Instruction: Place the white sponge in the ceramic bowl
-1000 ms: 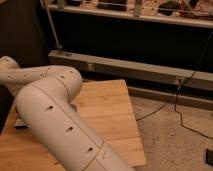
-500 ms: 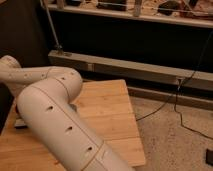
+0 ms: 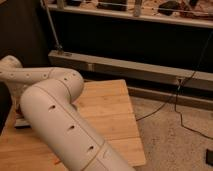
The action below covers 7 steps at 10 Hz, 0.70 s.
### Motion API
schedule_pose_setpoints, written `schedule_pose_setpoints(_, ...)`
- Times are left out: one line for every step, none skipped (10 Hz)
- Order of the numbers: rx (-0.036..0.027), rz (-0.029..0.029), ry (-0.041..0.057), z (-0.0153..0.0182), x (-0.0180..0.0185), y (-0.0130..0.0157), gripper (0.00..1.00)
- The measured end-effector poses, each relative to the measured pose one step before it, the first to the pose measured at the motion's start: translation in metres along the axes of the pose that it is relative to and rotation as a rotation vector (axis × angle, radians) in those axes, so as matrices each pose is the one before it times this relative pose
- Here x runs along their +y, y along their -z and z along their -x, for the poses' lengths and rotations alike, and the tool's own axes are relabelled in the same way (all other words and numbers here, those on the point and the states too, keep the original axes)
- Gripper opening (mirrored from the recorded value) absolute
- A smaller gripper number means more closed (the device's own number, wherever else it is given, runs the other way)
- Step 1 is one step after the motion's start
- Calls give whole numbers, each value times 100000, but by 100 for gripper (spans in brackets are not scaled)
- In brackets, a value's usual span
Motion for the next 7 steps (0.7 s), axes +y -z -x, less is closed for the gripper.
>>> schedule_pose_setpoints(-218, 86, -2108, -371, -1025, 335, 80)
schedule_pose_setpoints(281, -536, -3464, -859, -1958, 414, 80)
schedule_pose_setpoints(617, -1323, -3084, -1010, -2095, 348, 80)
schedule_pose_setpoints(289, -2027, -2127, -762, -1850, 318, 80)
schedule_pose_setpoints(188, -2377, -1854, -755, -1825, 292, 80)
schedule_pose_setpoints(-698, -2242, -349, -315, -1079, 299, 80)
schedule_pose_setpoints(-790, -1284, 232, -108, -444, 333, 80)
